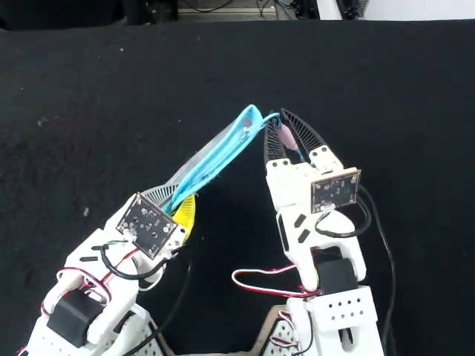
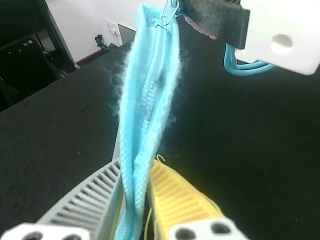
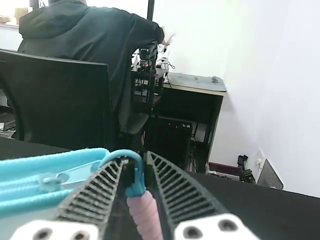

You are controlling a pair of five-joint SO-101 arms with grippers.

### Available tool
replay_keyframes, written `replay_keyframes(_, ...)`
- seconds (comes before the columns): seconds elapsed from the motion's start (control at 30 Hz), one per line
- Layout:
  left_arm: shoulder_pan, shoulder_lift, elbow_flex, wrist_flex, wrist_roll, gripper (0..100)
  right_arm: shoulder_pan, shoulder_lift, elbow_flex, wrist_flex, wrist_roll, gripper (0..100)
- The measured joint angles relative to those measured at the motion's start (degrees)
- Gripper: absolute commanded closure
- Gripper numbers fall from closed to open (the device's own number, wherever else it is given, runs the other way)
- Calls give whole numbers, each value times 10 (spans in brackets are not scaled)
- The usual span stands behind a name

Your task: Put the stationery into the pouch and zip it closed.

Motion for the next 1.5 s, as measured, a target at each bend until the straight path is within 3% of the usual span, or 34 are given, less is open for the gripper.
replay_keyframes(0.37, 0, 0, 0, 0, 0, 970, 0, 1, 0, -12, 0, 987)
replay_keyframes(0.67, 0, 0, 0, 0, 0, 970, 3, 138, -43, -29, -2, 987)
replay_keyframes(1.5, 5, 0, 0, 2, 0, 970, 30, 142, -49, -30, -3, 987)
